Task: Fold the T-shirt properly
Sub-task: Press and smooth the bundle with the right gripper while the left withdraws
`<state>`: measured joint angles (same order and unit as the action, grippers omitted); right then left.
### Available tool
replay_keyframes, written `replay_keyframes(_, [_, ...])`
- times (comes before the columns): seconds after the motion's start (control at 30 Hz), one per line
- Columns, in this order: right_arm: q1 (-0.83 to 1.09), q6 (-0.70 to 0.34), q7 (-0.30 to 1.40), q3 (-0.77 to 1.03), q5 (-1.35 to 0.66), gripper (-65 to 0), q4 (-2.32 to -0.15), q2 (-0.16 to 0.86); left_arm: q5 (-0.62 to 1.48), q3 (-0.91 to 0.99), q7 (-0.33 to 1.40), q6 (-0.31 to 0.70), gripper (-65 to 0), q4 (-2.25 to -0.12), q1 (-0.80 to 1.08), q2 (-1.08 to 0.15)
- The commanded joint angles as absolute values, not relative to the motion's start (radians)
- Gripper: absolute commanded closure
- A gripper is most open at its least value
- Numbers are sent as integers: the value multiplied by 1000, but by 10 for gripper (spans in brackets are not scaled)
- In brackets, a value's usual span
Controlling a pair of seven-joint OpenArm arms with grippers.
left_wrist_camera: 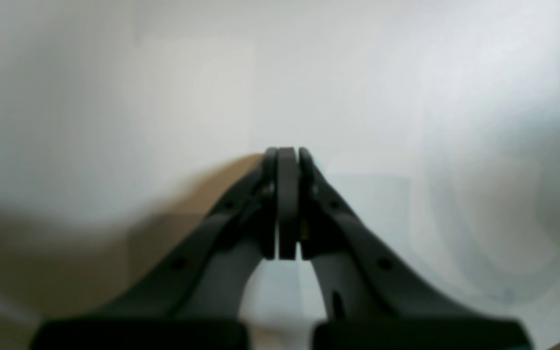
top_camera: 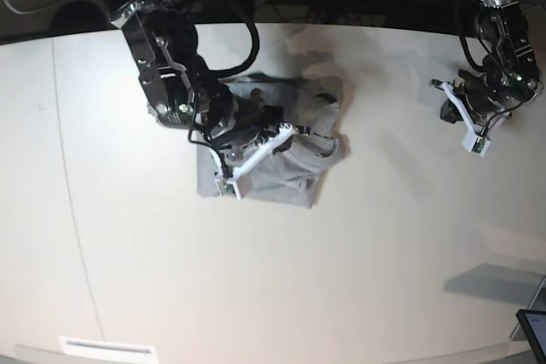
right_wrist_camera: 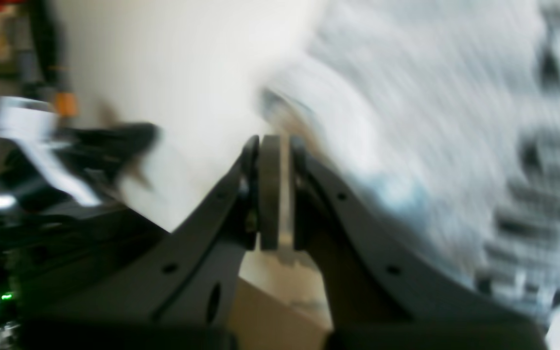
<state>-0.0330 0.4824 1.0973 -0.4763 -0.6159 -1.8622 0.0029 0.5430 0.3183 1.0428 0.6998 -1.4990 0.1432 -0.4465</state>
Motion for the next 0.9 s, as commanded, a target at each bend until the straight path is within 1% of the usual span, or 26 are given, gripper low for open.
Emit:
replay_keyframes(0.0, [-31, 475, 1073, -475, -630, -30, -1880, -7, 552, 325, 1029, 698, 0, -1514, 130, -466])
replay_keyframes(0.1, [7, 473, 1023, -481, -630, -30, -1879, -7, 553, 325, 1029, 698, 0, -1517, 128, -466])
replay_keyframes(0.2, [19, 473, 1009, -504, -630, -30, -1853, -7, 553, 325, 1029, 698, 0, -1518, 128, -466])
replay_keyframes(0.3, [16, 473, 993, -538, -630, -30, -1773, -10, 553, 325, 1029, 698, 0, -1518, 128, -466])
replay_keyframes(0.37, [10, 473, 963, -538, -630, -30, -1724, -21, 553, 325, 1029, 698, 0, -1518, 128, -466])
replay_keyframes(0.6, [-31, 472, 952, -542, -630, -32, -1581, -25, 556, 326, 1017, 698, 0, -1521, 127, -447])
replay_keyframes(0.7, [-33, 472, 955, -542, -630, -30, -1584, -22, 550, 321, 970, 698, 0, -1557, 134, -438])
replay_keyframes(0.8, [-27, 472, 960, -541, -630, -30, -1658, -19, 550, 295, 966, 698, 0, -1573, 134, -438])
replay_keyframes(0.87, [-30, 473, 1003, -538, -630, -30, -1715, -19, 550, 291, 964, 698, 0, -1575, 134, -438])
